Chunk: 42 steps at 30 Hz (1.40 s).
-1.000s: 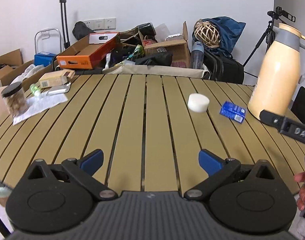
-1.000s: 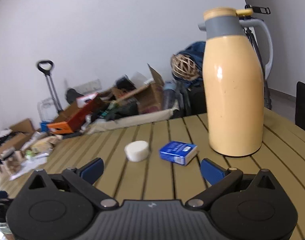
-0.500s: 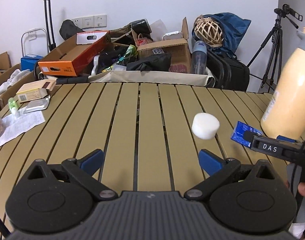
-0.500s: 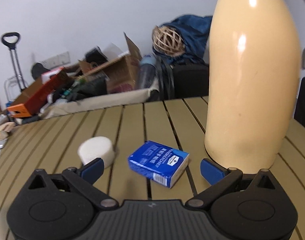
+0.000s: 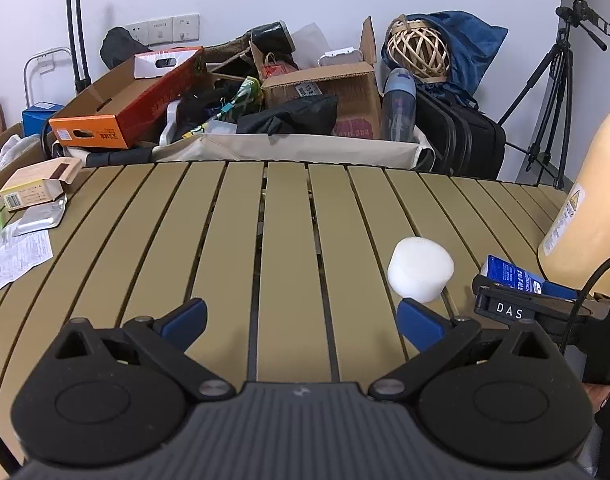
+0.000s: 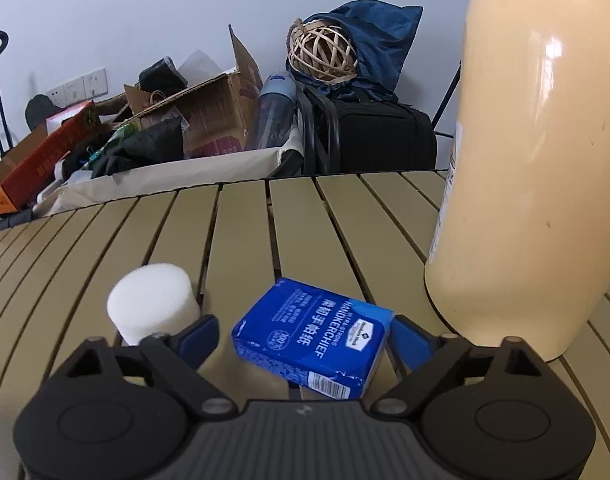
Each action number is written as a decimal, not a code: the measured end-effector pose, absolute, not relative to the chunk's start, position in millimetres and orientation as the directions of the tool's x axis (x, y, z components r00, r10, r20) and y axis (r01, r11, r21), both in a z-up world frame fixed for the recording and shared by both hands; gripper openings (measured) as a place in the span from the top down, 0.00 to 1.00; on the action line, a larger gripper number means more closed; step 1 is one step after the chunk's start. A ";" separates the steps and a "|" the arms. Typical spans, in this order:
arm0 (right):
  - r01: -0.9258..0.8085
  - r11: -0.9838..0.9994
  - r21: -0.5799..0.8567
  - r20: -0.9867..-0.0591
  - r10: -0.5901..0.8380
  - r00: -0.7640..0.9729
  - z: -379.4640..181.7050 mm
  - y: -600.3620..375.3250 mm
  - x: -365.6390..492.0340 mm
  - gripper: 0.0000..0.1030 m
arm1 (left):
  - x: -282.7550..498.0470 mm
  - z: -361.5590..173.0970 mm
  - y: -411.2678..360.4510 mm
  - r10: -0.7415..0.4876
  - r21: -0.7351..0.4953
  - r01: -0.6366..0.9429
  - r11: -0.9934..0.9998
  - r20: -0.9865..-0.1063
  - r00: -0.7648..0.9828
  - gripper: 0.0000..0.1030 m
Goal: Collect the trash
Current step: 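Grasp the blue tissue pack with the right gripper while the left gripper approaches the white round sponge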
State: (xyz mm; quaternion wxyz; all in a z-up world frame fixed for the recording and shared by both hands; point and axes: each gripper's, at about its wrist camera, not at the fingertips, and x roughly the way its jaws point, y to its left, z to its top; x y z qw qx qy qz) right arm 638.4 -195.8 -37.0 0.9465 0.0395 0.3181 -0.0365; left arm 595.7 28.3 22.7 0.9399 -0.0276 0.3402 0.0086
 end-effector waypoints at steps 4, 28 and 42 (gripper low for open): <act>0.105 0.992 0.077 -0.610 -0.037 0.792 -38.0 -199.2 640.3 0.19 | 597.3 17.0 26.9 -0.018 -0.069 -0.036 0.997 -0.652 0.758 0.00; 0.108 0.978 0.180 -0.532 0.004 0.847 -17.1 -248.7 570.2 0.22 | 621.6 8.1 -8.6 -0.050 -0.062 0.011 0.998 -0.665 0.745 0.00; 0.242 0.949 0.203 -0.473 -0.122 0.873 -18.9 -331.2 508.0 0.22 | 679.1 -15.9 -64.1 -0.035 -0.042 0.009 0.999 -0.689 0.724 0.00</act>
